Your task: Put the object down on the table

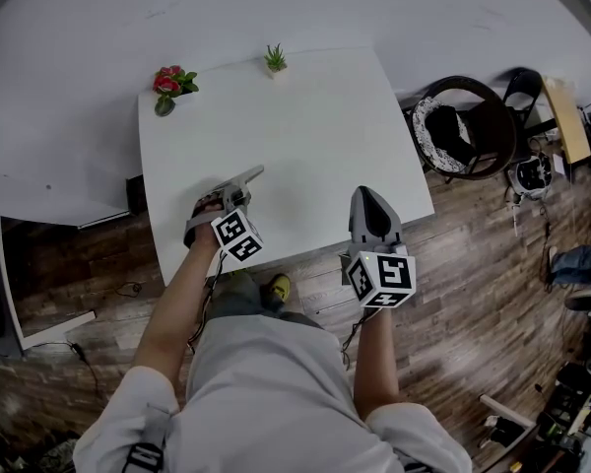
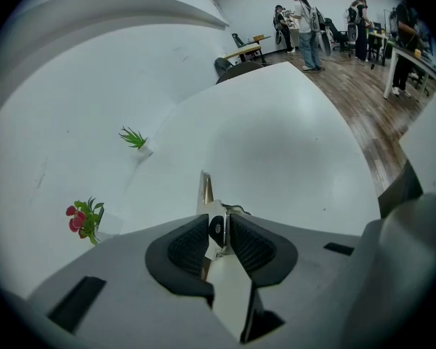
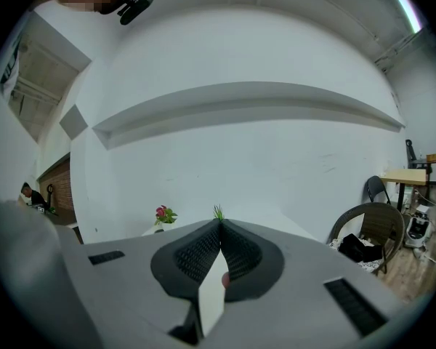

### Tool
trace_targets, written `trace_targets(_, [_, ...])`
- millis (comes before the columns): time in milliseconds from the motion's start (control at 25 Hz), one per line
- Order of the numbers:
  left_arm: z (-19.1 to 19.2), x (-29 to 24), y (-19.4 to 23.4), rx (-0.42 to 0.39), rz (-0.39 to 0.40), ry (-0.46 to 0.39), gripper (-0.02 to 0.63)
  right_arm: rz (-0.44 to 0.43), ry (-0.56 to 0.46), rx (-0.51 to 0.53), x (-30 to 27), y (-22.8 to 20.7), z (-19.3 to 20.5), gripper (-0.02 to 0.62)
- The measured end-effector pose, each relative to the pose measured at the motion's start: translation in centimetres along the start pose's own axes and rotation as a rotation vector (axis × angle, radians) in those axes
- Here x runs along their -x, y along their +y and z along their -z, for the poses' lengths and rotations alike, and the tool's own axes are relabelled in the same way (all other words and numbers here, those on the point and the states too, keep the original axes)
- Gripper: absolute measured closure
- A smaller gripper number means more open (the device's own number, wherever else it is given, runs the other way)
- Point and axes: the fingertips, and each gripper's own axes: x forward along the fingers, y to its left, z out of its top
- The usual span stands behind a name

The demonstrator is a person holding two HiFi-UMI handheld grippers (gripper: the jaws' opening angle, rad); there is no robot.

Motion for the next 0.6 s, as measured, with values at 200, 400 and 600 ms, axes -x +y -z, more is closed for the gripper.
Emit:
trace_targets(200, [-0.4, 0.5, -0.6, 0.053, 0.02, -0.034, 0.457, -0.001, -0.006, 0.001, 0.4, 0.1, -0.2, 0.586])
trace_targets(400, [-1.0, 1.8, -0.5, 0.165, 0.033, -0.086, 0.453, -0.004, -0.013, 0.003, 0.8, 0.4, -0.2, 0.586])
trace_targets(600, [-2.0, 3.9, 0.1, 0.255, 0.028, -0.153, 0.453, -0.013, -0.023, 0.005, 1.2, 0.9, -0.5, 0.586])
